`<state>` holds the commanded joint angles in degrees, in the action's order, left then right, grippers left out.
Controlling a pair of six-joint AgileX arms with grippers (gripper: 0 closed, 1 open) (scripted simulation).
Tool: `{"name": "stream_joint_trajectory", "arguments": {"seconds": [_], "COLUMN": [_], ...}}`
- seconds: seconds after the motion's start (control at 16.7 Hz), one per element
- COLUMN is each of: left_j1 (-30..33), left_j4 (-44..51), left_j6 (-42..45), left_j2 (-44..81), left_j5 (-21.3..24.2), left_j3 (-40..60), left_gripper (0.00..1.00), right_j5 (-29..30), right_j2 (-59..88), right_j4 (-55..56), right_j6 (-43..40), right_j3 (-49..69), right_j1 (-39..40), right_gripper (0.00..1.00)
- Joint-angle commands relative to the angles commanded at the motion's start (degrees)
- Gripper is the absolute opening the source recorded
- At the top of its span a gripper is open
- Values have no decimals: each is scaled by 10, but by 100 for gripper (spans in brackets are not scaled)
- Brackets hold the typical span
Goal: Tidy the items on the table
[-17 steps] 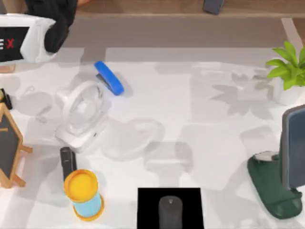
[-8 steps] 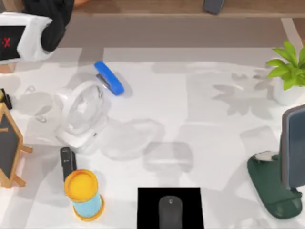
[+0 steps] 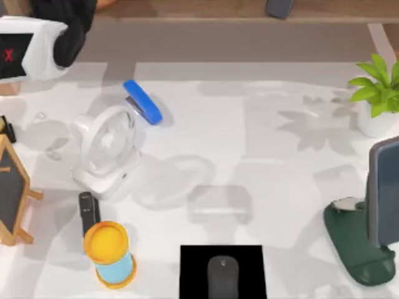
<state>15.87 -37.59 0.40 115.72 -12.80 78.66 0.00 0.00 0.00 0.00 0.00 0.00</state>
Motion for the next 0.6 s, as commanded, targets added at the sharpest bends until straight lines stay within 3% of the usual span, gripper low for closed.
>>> {"name": "stream_joint_trajectory", "arguments": {"seconds": [0.6], "left_j1": [0], "left_j4": [0], "left_j6": [0], "left_j2": [0], "left_j5": [0], "left_j3": [0], "left_gripper": [98], "right_j5": [0], "right_j2": [0], "right_j4": [0], "right_j6": [0], "right_j3": [0], "right_j1": [0], "right_gripper": [100]}}
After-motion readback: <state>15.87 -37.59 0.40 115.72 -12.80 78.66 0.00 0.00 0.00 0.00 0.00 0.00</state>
